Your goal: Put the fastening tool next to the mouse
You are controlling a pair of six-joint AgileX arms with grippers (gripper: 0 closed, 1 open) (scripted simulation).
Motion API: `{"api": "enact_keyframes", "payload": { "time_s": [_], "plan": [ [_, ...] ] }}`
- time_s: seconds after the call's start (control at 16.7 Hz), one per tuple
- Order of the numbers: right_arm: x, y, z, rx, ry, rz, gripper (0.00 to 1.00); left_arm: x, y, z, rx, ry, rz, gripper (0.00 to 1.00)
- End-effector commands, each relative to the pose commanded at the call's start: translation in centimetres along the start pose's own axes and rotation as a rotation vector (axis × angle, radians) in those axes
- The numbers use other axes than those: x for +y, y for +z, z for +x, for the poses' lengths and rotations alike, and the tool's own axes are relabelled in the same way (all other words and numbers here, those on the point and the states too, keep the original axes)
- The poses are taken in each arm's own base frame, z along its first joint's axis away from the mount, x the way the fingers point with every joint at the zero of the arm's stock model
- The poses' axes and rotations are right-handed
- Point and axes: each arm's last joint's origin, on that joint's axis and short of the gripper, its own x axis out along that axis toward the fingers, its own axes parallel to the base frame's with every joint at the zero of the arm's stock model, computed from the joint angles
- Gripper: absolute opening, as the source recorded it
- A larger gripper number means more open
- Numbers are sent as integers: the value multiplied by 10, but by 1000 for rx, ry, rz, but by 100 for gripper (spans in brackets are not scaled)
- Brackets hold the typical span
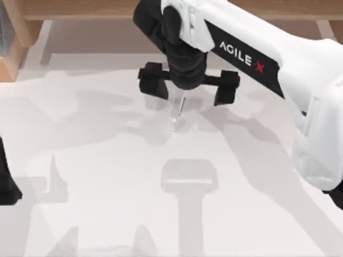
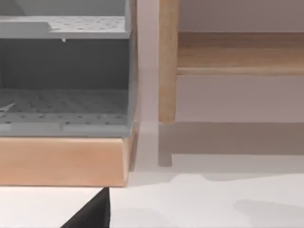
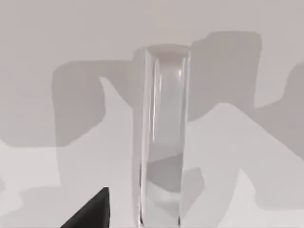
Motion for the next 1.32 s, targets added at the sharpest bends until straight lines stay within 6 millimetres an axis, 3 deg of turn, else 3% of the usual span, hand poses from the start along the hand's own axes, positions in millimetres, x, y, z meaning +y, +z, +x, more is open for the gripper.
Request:
{"api": "enact_keyframes", "payload": {
  "time_s": [0.24,0.66,1.02,1.26,1.32],
  "plan": [
    [17,-3,0,-25,44,37,100,0,0,0,0,0,0,100],
    [16,-1,2,-27,46,41,100,0,0,0,0,0,0,100],
    [20,-2,45,-30,51,40,100,0,0,0,0,0,0,100],
    [20,-2,50,-27,47,39,100,0,0,0,0,0,0,100],
    [20,-2,50,-27,47,39,92,0,0,0,0,0,0,100]
  ]
}}
